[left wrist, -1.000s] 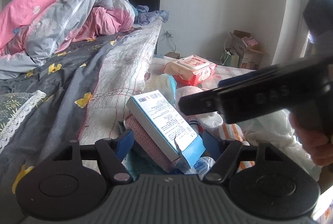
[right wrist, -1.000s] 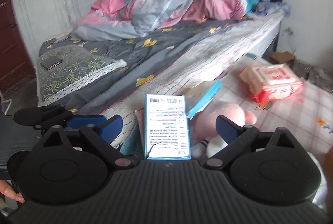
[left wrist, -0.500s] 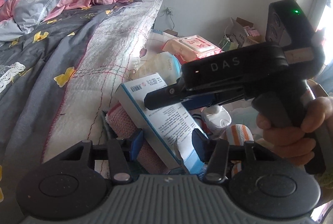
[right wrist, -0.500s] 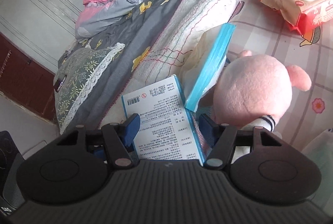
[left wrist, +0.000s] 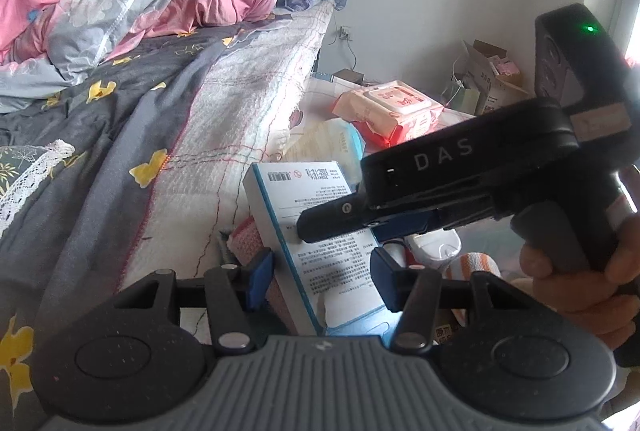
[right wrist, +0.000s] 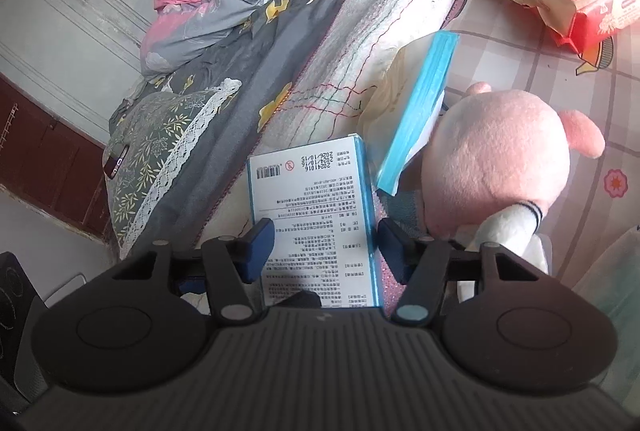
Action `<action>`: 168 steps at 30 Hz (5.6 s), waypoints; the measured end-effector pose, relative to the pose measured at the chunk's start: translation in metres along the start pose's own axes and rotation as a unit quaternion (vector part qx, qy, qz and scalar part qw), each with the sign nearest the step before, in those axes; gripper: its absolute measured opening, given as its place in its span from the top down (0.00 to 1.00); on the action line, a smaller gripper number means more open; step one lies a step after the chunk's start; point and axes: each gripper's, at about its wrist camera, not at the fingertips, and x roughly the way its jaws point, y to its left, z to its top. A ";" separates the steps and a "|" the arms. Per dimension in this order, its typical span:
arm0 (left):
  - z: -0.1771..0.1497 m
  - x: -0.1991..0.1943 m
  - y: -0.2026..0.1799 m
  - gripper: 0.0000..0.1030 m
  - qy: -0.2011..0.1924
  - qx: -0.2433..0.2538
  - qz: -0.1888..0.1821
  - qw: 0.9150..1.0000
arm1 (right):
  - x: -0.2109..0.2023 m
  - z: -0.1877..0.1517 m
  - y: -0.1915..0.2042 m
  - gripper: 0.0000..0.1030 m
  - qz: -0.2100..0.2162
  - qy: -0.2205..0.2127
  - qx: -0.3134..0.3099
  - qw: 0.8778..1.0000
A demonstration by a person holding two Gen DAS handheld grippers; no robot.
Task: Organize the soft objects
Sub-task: 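Grasp the white-and-blue medicine box with the right gripper, then carry the medicine box into the cardboard box and open the right gripper, then grasp the pink knitted cloth with the right gripper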
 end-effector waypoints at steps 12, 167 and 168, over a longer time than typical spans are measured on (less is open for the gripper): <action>0.019 -0.061 -0.048 0.48 -0.052 0.032 -0.004 0.998 | -0.083 -0.018 0.022 0.54 0.012 -0.056 0.011 0.998; 0.005 -0.035 -0.033 0.43 -0.055 0.019 0.026 0.998 | -0.060 -0.013 0.040 0.51 0.008 -0.034 -0.097 0.995; 0.007 -0.039 -0.038 0.43 -0.061 0.029 0.019 0.998 | -0.070 -0.016 0.040 0.51 0.008 -0.043 -0.095 0.995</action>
